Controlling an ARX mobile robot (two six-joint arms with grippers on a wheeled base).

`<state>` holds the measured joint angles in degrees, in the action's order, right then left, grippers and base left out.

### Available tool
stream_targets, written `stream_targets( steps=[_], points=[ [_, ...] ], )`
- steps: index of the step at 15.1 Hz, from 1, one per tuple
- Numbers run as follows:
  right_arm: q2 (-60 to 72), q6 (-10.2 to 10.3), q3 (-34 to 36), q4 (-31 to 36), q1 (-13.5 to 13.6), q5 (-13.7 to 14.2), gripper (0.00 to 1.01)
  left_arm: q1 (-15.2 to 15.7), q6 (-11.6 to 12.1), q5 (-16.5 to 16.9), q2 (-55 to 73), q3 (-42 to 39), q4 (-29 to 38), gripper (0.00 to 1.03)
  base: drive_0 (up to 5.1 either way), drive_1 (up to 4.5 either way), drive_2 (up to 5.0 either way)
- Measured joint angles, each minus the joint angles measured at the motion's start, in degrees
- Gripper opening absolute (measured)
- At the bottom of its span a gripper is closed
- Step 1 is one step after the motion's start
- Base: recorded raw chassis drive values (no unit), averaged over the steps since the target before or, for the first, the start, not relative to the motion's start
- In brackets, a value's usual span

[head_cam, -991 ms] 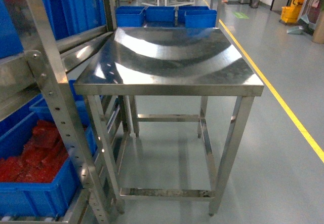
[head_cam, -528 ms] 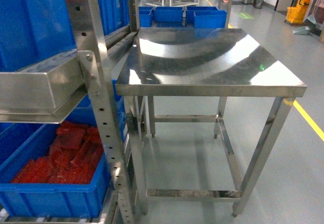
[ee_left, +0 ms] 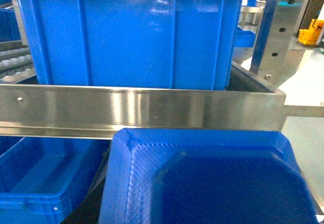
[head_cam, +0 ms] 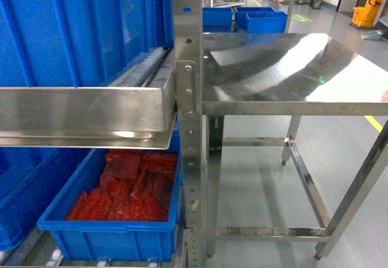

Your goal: Sort blue parts and orange caps into right shelf containers

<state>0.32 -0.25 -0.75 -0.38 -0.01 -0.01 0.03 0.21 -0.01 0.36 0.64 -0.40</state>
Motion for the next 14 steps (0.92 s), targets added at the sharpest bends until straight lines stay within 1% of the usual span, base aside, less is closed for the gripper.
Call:
stream_targets(
  steps=[14],
  points=[
    [0.00, 0.00, 0.00, -0.02, 0.00, 0.02, 0.42, 0.00, 0.00, -0.02, 0.00, 0.00, 0.02, 0.42, -5.0, 2.36, 2.4]
  ],
)
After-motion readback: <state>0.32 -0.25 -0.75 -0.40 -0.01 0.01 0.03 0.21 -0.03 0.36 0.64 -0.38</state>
